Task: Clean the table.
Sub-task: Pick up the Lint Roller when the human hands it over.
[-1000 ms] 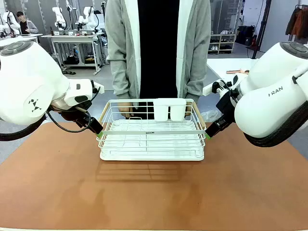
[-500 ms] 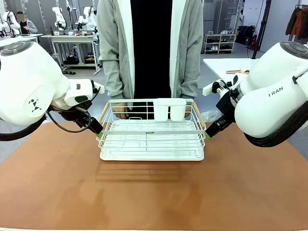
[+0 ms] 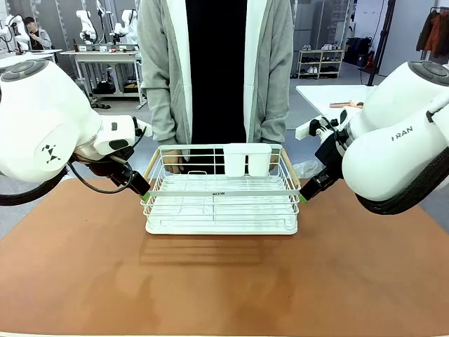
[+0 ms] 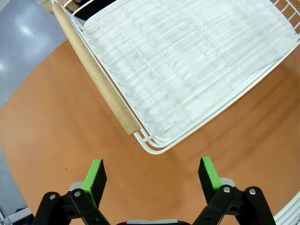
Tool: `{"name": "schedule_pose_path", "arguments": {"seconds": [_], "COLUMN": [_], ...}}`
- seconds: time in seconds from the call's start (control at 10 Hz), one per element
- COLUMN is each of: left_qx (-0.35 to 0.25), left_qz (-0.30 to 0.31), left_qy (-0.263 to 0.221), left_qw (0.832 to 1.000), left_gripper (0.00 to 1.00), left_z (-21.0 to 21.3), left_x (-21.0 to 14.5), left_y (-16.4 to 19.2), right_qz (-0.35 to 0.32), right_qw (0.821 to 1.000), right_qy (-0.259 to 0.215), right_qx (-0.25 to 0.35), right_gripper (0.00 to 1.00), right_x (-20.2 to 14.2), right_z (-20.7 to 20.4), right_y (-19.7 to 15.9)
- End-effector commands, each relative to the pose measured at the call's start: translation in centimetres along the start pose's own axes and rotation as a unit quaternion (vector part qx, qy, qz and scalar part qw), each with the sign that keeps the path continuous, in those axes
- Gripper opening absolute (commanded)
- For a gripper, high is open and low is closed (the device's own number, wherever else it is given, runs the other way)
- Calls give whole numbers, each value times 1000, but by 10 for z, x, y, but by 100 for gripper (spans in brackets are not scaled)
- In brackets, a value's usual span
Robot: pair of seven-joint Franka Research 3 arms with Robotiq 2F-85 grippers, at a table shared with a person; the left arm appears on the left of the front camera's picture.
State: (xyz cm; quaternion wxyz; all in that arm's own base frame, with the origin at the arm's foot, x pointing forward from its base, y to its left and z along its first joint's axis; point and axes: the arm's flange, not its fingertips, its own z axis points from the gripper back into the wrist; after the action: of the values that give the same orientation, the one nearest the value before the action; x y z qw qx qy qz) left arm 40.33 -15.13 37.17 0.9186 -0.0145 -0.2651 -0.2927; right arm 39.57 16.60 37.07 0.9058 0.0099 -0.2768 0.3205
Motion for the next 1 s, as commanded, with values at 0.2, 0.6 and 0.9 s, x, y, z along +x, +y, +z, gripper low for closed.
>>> {"name": "schedule_pose_path", "arguments": {"seconds": [0.2, 0.6, 0.9], "left_qx": [-134, -281, -304], "left_qz": [99, 360, 464], "left_qy": [-79, -167, -175], "left_qw": [983, 874, 813], "left_gripper": [100, 100, 100], "left_z": [120, 222, 207], "left_x": [33, -120, -238], "left_y": [64, 214, 258], "right_qz": [-146, -356, -454], "right_qw": [982, 831, 751], "right_qy": [-36, -96, -125], "right_qx": [112, 416, 463], "right_gripper": [100, 100, 100], "right_x": [23, -84, -182], "right_z": [118, 180, 154], "right_y": [-67, -200, -246]}}
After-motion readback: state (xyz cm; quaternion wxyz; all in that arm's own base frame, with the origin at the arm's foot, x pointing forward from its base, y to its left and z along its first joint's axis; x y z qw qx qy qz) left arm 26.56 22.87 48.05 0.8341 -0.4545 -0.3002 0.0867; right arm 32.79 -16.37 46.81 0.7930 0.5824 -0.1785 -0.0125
